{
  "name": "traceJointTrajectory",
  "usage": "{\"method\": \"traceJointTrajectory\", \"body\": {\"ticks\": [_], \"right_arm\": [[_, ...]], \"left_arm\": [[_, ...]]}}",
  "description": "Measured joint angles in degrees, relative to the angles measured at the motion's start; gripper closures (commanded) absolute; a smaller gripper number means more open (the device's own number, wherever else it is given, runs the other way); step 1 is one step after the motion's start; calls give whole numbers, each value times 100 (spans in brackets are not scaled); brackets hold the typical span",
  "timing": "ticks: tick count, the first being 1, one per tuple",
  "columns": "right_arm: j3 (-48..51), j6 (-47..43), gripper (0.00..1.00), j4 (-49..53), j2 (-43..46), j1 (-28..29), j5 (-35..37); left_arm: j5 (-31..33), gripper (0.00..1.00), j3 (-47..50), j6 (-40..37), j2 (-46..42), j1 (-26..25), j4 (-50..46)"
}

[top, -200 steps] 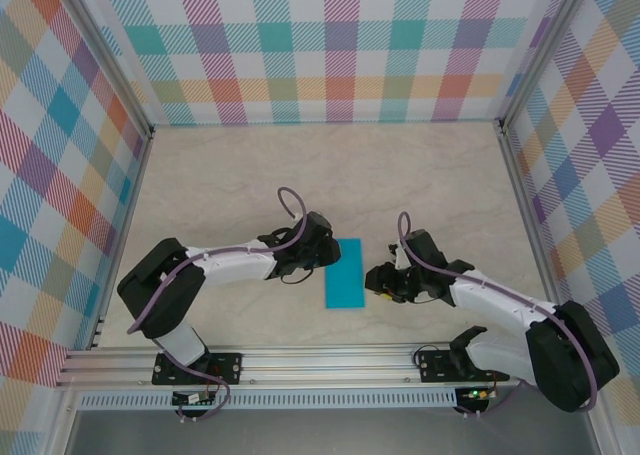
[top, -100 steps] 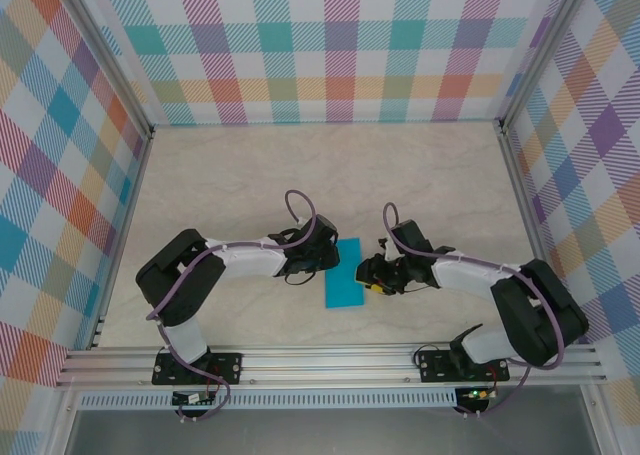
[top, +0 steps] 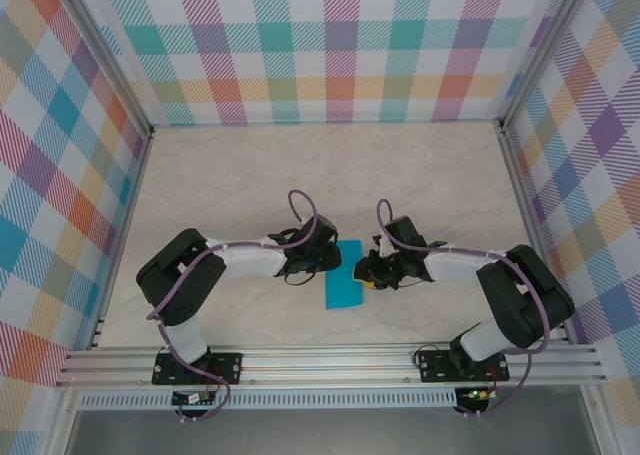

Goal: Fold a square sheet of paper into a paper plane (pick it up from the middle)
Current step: Third fold the triangle at the center of the table.

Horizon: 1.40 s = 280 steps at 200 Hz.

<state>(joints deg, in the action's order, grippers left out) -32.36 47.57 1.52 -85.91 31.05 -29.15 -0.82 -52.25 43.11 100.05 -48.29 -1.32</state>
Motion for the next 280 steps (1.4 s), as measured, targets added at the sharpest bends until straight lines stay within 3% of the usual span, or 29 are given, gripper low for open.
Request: {"method": "traceJointTrajectory", "body": {"ticks": [49,62,118,141,160,175,196,217,280], "right_arm": [[282,186,85,-81,461,0,68],[391,286,79,-76,699,0,157],[651,474,77,-177,1086,0,398],[647,472,77,-205,1062,0,348],[612,457,75,-177,973,0,304],[516,400,64,20,962,0,424],[426,297,58,258,1045,-24,680],[398,229,58,343,1049,-70,752],[286,127,69,39,315,-74,356]], "left_arm": [[55,54,79,-234,-907,-313,-205],[229,51,81,-330,-1097,-575,-365],[1637,41,256,-789,-1370,-2216,-1075],[2243,38,306,-800,-1547,-2594,-1215],[2557,35,455,-758,-1829,-2671,-1231],[2778,32,603,-699,-2070,-2699,-1237],[2992,31,713,-627,-2229,-2706,-1335],[3178,37,761,-481,-2262,-2706,-1491],[3324,33,918,-358,-2341,-2706,-1565]]}}
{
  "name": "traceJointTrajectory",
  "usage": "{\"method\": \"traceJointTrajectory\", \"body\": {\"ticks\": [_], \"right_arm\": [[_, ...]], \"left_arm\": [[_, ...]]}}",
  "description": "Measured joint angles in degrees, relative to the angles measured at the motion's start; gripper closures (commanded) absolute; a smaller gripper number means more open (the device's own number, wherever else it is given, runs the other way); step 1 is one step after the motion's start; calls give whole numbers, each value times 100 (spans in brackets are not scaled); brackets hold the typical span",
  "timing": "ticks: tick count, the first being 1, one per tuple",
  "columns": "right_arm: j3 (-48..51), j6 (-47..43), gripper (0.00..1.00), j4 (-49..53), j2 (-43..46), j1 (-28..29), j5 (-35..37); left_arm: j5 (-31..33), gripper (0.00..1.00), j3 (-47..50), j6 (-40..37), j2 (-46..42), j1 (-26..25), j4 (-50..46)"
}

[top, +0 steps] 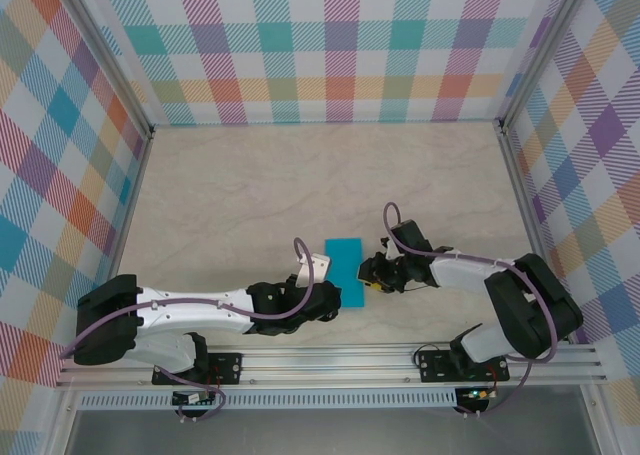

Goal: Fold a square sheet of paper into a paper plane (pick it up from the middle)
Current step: Third fold the triangle at the center of the table.

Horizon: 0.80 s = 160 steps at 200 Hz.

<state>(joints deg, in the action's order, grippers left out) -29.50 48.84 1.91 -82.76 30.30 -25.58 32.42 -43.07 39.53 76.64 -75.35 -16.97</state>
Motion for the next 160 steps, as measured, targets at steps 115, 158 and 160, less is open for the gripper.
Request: {"method": "traceJointTrajectory", "body": {"ticks": [115,158,160], "right_arm": [[-376,-24,87,-81,-240,0,-428],[-474,-26,88,-52,-267,0,-503],[-476,-26,88,-52,-267,0,-505]], "left_arm": [[-247,18,-1541,-1346,1611,-442,-610],[227,18,-1989,-1602,2249,-695,-1019],[247,18,-2000,-1604,2280,-699,-1023]]}}
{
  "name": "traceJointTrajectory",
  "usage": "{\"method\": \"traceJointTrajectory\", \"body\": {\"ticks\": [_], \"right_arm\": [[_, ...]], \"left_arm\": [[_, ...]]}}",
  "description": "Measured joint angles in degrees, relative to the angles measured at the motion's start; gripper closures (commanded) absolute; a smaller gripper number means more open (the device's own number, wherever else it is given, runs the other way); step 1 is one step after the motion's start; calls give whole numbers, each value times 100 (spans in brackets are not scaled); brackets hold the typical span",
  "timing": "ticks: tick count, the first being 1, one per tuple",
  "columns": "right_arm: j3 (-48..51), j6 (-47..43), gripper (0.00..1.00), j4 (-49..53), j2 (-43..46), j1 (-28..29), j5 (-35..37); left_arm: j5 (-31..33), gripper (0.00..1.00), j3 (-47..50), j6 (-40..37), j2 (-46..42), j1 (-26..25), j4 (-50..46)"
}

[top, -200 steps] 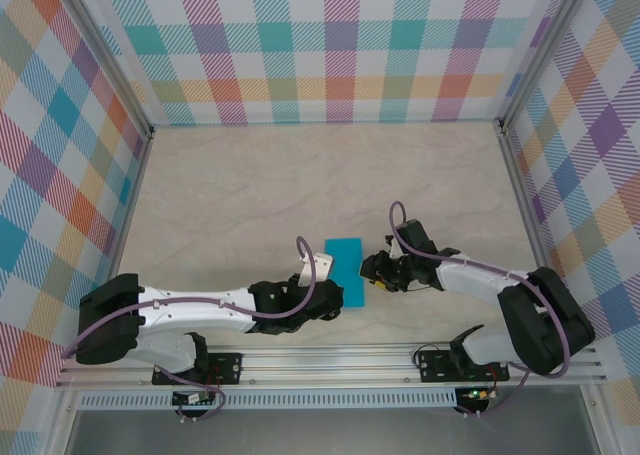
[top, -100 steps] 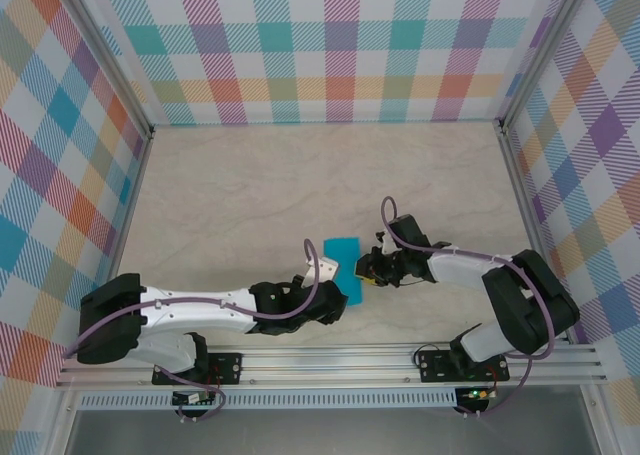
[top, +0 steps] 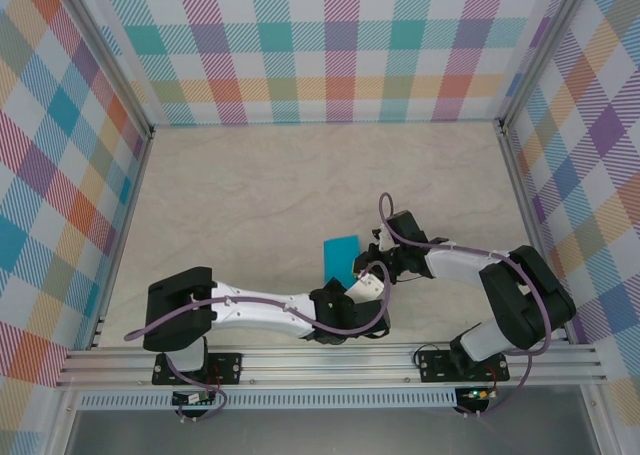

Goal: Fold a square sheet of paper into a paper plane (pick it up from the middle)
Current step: Third fold the triangle at the center of the table.

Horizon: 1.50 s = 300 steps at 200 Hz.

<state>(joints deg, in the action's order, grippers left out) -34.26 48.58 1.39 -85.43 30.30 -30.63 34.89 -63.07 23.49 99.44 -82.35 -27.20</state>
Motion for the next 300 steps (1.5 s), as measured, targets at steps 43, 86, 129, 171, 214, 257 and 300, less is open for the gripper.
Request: {"method": "traceJointTrajectory", "body": {"ticks": [43,86,129,171,214,257,300], "right_arm": [[-52,0,87,59,-11,0,-11],[-79,-2,87,122,-79,0,-9],[-79,-24,87,170,-79,0,-9],[-79,-83,84,221,-79,-26,-7],[-184,-210,75,787,42,-72,409],[-267,-415,79,1443,785,-177,1067],[-831,-793,91,1539,669,-181,787]], "left_arm": [[345,30,-262,-96,444,-17,-122],[568,56,-404,-96,605,-17,-127],[682,82,-402,-81,605,-20,-122],[671,100,-345,-101,581,-11,-107],[297,100,52,-160,219,105,153],[-625,100,713,-269,-492,487,656],[-1534,100,1084,-385,-892,890,1021]]}}
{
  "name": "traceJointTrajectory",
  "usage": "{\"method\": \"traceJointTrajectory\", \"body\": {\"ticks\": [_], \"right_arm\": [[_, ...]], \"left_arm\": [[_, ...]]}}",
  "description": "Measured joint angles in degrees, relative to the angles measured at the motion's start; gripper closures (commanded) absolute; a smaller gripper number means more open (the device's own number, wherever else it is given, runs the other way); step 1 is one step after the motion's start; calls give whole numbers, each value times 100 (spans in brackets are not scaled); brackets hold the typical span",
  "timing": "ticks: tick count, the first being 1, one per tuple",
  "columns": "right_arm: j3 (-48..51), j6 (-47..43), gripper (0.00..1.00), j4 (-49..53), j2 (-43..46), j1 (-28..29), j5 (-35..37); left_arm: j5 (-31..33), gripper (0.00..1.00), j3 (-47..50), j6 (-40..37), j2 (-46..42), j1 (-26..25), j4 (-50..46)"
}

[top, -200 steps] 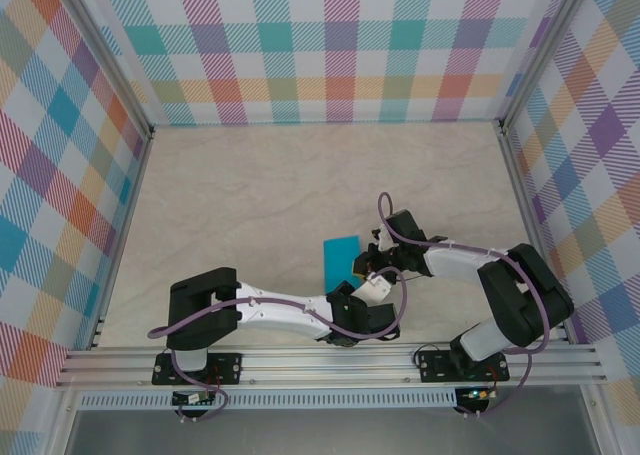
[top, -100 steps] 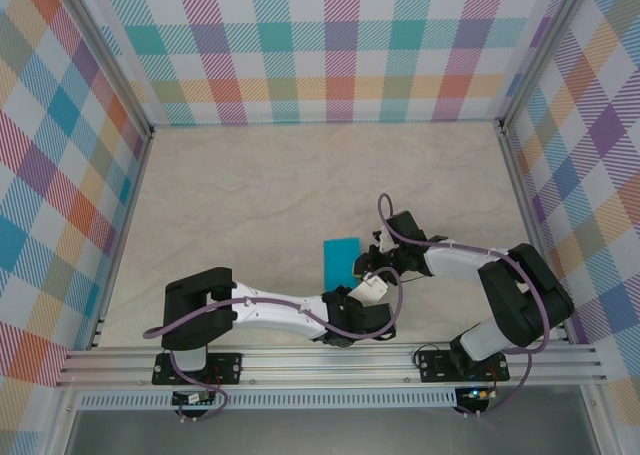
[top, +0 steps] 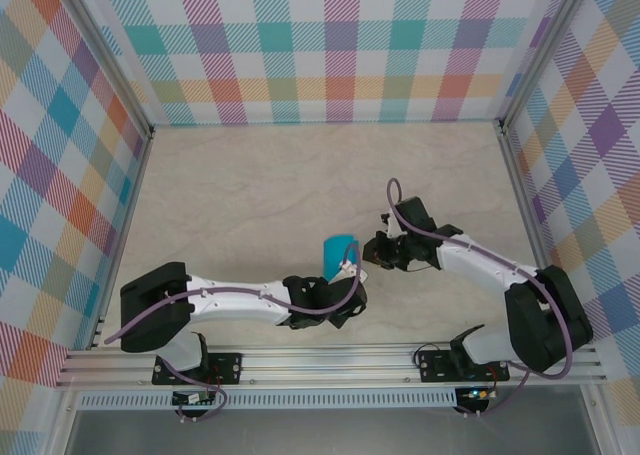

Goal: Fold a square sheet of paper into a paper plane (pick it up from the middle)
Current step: Third fold the triangle at the center of the table.

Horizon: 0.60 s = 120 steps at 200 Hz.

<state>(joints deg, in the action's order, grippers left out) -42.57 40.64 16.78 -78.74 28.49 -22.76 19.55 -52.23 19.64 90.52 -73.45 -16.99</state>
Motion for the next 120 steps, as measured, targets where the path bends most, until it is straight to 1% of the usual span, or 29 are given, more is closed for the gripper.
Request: {"method": "traceJointTrajectory", "body": {"ticks": [26,48,83,120], "right_arm": [[-538,-188,95,-52,-612,0,-332],[-802,-319,95,-63,-1095,0,-529],[-861,-472,96,-59,-1460,0,-780],[-940,-605,95,-33,-1670,0,-946]], "left_arm": [[-546,100,210,2,-240,254,308],[-927,100,356,35,-455,422,577],[-1276,100,605,184,-780,466,1001],[-1453,98,706,352,-809,535,1169]]}}
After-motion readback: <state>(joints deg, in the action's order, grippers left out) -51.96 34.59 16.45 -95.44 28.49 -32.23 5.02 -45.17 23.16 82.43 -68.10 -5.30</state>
